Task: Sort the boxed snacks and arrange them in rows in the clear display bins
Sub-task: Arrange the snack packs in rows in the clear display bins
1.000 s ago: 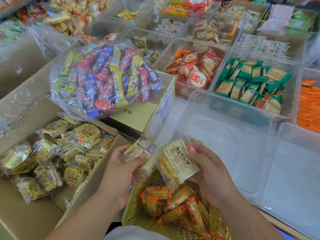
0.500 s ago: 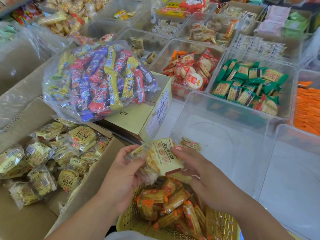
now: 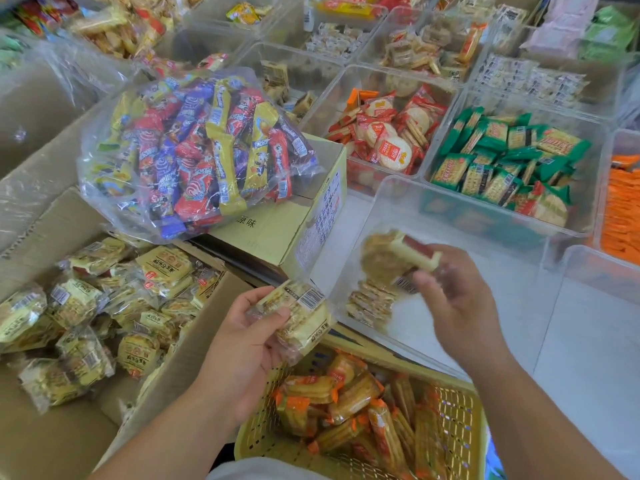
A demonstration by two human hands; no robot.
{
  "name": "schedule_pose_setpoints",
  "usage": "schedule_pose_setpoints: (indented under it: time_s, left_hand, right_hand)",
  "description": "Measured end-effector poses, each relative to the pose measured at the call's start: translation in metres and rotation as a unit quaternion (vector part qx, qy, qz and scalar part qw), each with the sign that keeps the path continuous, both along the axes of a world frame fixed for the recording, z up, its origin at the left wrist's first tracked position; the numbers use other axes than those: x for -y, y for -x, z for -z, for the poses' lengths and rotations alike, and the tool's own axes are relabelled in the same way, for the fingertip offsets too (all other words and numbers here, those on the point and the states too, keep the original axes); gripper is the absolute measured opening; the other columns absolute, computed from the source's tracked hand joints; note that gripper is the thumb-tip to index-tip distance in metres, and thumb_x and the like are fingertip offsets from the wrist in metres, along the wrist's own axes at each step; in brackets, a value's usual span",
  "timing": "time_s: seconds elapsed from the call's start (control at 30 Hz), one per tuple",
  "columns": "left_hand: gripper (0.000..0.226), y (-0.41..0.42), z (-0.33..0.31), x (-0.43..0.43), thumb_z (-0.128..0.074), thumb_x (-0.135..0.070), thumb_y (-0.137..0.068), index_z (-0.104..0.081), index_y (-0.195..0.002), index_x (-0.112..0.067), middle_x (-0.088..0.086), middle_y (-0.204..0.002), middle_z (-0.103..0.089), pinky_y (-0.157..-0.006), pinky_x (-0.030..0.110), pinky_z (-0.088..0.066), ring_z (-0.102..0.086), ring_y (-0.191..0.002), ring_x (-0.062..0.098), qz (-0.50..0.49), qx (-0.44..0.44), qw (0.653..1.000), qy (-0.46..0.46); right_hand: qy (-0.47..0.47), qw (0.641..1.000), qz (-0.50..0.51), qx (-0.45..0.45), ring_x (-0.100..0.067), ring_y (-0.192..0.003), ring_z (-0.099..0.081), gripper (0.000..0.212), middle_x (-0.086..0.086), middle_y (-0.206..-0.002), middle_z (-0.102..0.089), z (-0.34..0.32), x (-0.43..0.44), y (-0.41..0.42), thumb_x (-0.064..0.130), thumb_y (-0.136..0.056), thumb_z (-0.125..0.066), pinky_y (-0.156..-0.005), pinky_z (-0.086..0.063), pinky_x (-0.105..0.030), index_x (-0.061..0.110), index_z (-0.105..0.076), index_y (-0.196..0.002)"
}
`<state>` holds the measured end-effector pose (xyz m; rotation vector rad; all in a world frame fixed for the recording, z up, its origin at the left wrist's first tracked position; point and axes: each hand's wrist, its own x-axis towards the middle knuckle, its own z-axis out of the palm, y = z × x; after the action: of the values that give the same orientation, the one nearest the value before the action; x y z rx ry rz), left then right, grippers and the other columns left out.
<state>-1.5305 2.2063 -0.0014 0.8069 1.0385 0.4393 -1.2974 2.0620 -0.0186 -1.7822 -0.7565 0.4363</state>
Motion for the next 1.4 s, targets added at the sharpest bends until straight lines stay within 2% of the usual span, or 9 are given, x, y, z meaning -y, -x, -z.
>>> schedule_pose_setpoints:
  time_s: [0.1, 0.23, 0.33, 0.53, 0.87, 1.03, 1.23, 1.3, 1.4]
  left_hand:
    - [0.044, 0.004, 0.002, -0.005, -0.073, -0.009, -0.082, -0.061, -0.124, -0.014, 0.016, -0.113, -0.076, -0.052, 0.032, -0.059, -0.076, -0.076, 0.025, -0.029, 0.011, 1.000, -0.001]
    - [0.044, 0.007, 0.005, -0.007, -0.072, -0.008, -0.084, -0.059, -0.125, -0.016, 0.016, -0.116, -0.076, -0.057, 0.035, -0.062, -0.077, -0.083, 0.028, -0.029, 0.020, 0.999, -0.008]
    - [0.045, 0.010, 0.005, -0.007, -0.073, -0.009, -0.083, -0.059, -0.125, -0.018, 0.015, -0.118, -0.075, -0.063, 0.038, -0.064, -0.076, -0.090, 0.029, -0.025, 0.024, 0.999, -0.012]
    - [0.047, 0.013, 0.001, -0.006, -0.072, -0.007, -0.084, -0.058, -0.128, -0.016, 0.014, -0.110, -0.077, -0.049, 0.030, -0.057, -0.074, -0.072, 0.023, -0.038, 0.023, 0.999, -0.013]
    - [0.047, 0.017, -0.001, -0.005, -0.071, -0.006, -0.085, -0.057, -0.129, -0.013, 0.018, -0.114, -0.075, -0.055, 0.035, -0.060, -0.073, -0.076, 0.027, -0.066, 0.014, 0.998, 0.012]
    - [0.053, 0.017, -0.004, -0.004, -0.075, -0.011, -0.080, -0.057, -0.130, -0.016, 0.017, -0.116, -0.075, -0.061, 0.038, -0.061, -0.073, -0.081, 0.030, -0.062, 0.017, 0.998, 0.014]
    - [0.049, 0.012, -0.008, -0.007, -0.073, -0.014, -0.080, -0.057, -0.127, -0.009, 0.023, -0.113, -0.074, -0.066, 0.040, -0.059, -0.069, -0.088, 0.038, -0.054, 0.036, 0.997, 0.048]
    - [0.048, 0.010, -0.009, -0.008, -0.068, -0.013, -0.082, -0.055, -0.128, -0.007, 0.025, -0.121, -0.071, -0.071, 0.040, -0.058, -0.069, -0.099, 0.042, -0.046, 0.059, 0.994, 0.077]
    - [0.056, 0.007, -0.011, -0.009, -0.061, -0.008, -0.081, -0.052, -0.136, 0.004, 0.030, -0.123, -0.069, -0.062, 0.035, -0.063, -0.075, -0.087, 0.034, -0.055, 0.082, 0.987, 0.126]
  right_hand:
    - [0.011, 0.997, 0.075, 0.016, 0.008, -0.078, -0.061, 0.009, 0.023, -0.082, -0.066, 0.012, -0.002, -0.027, 0.041, -0.092, -0.059, -0.060, -0.042, -0.008, 0.045, -0.051, -0.092]
    - [0.123, 0.986, 0.029, 0.108, -0.010, -0.077, -0.058, 0.010, 0.010, -0.085, -0.060, 0.046, -0.017, -0.059, 0.034, -0.098, -0.061, -0.060, -0.043, -0.029, 0.031, -0.051, -0.100]
    - [0.283, 0.935, -0.009, 0.212, -0.026, -0.072, -0.051, 0.019, -0.001, -0.089, -0.055, 0.077, -0.040, -0.074, 0.036, -0.100, -0.057, -0.060, -0.039, -0.035, 0.019, -0.052, -0.103]
    - [0.450, 0.868, -0.103, 0.182, -0.028, -0.085, -0.049, 0.018, -0.007, -0.101, -0.058, 0.110, -0.076, -0.068, 0.034, -0.098, -0.057, -0.067, -0.039, -0.034, 0.017, -0.055, -0.104]
    - [0.365, 0.912, -0.126, -0.136, -0.017, -0.090, -0.058, 0.047, -0.007, -0.124, -0.049, 0.101, -0.084, -0.050, 0.040, -0.094, -0.063, -0.064, -0.045, -0.030, 0.024, -0.047, -0.136]
    - [0.354, 0.917, -0.139, -0.120, -0.013, -0.087, -0.056, 0.053, -0.008, -0.122, -0.050, 0.104, -0.079, -0.048, 0.040, -0.097, -0.061, -0.066, -0.044, -0.029, 0.021, -0.043, -0.143]
    - [0.391, 0.909, -0.144, 0.011, -0.035, -0.137, -0.042, 0.063, -0.010, -0.150, -0.045, 0.088, -0.072, -0.048, 0.061, -0.096, -0.050, -0.110, -0.039, -0.052, 0.029, -0.039, -0.150]
    - [0.349, 0.926, -0.136, 0.033, -0.032, -0.141, -0.037, 0.061, -0.007, -0.153, -0.044, 0.067, -0.068, -0.039, 0.056, -0.096, -0.055, -0.114, -0.034, -0.051, 0.028, -0.042, -0.149]
    - [0.232, 0.949, -0.213, 0.022, -0.013, -0.141, -0.033, 0.063, 0.010, -0.151, -0.041, 0.028, -0.052, -0.010, 0.046, -0.090, -0.071, -0.117, -0.030, -0.037, 0.037, -0.044, -0.146]
